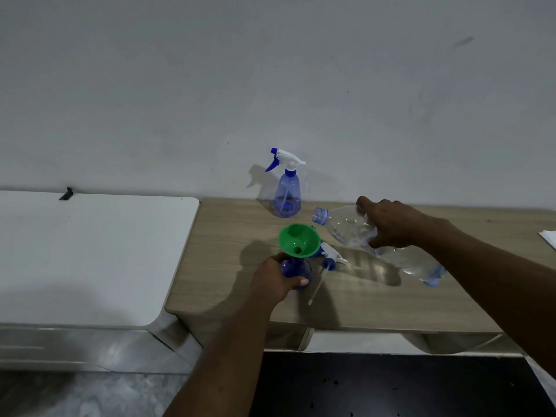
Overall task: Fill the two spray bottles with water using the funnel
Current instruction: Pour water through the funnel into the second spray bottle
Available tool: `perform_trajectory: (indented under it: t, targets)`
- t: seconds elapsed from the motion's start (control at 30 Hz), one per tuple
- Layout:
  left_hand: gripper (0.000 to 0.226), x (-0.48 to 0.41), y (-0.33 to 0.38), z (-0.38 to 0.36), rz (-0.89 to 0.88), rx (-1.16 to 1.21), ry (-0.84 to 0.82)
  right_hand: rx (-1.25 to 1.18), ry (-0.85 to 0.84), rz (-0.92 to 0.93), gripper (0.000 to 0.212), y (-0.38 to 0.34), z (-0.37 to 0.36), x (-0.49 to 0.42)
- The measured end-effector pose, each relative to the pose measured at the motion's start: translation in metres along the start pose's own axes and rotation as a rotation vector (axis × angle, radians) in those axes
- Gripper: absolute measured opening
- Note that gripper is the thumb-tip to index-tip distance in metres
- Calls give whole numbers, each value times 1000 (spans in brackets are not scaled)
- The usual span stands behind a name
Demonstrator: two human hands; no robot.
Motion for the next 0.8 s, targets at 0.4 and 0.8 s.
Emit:
perform_trajectory:
  t: [0.4, 0.8]
  targets:
    - [69, 1, 3, 2, -6, -24, 21, 172, -70, 54, 66, -12, 12, -2]
    - [72, 1, 4, 2, 23, -25, 1, 224, -100, 80, 69, -16, 16, -4]
Point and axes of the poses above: each hand's wrist, its own x-axis away from the middle knuckle, its own z-axis out of the back of the hand, y = z × x, the point moved 2 cm from there along -x, towards the middle knuckle, and after that the axes turned 9 degrees about y, right-handed, at the moved point
